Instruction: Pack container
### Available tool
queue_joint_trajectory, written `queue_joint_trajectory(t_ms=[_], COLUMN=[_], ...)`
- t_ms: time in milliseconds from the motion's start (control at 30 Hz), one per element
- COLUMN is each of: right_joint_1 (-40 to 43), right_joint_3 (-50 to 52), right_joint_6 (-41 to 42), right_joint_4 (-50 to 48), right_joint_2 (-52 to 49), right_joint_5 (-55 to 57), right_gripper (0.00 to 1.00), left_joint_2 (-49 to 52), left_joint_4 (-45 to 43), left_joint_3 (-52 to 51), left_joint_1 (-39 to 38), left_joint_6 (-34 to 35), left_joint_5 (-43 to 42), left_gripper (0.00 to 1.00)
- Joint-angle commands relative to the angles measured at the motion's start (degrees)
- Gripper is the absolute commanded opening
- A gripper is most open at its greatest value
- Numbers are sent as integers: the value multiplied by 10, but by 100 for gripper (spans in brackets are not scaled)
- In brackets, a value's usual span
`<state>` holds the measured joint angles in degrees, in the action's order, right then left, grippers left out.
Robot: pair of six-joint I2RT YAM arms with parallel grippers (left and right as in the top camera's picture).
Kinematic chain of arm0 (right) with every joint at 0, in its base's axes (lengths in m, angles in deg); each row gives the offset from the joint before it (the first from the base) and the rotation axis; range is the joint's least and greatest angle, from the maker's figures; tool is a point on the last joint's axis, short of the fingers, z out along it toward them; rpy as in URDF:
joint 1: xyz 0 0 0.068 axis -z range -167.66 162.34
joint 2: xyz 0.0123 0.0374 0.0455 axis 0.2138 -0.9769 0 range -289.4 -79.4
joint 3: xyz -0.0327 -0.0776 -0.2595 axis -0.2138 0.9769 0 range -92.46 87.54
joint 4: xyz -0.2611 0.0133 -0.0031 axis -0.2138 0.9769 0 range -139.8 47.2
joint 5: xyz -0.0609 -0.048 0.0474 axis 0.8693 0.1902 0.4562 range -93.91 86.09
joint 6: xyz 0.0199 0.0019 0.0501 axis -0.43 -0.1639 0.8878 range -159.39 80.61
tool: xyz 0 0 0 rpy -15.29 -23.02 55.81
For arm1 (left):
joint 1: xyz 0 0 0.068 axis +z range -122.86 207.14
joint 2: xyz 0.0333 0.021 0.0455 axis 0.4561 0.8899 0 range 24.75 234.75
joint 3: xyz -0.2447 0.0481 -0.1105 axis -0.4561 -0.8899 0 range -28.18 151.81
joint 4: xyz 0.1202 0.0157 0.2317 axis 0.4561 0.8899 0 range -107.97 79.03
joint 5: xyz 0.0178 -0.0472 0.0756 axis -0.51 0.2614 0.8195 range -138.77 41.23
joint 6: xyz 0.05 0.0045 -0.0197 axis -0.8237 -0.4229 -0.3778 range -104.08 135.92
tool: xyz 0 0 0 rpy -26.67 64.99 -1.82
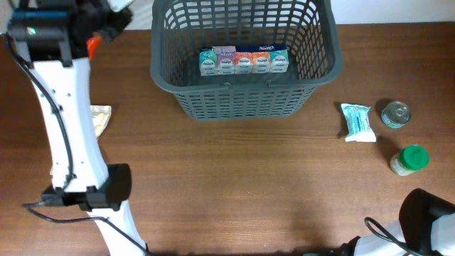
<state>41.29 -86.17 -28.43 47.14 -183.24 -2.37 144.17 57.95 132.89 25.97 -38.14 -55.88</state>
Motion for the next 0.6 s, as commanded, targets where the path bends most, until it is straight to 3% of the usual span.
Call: queue_joint_trajectory(t_ms=[0, 133, 567], right_joint_1=[4, 4, 4], right_joint_3=[-1, -1, -1], right_joint_6=[4, 4, 4], right_joint_4=[3, 3, 3], right_joint_2=[2, 2, 2], right_joint_5=[7, 7, 7], right_gripper=[99, 99, 99], left_joint_2=[-24, -13, 132], left_joint_4=[-24, -37, -61], left_joint_3=[30, 22, -30], left_joint_1=[-54, -106, -209], left_joint_6=[-138, -223, -183], left_joint_5=[-32, -62, -48], left_gripper=[1, 2, 2])
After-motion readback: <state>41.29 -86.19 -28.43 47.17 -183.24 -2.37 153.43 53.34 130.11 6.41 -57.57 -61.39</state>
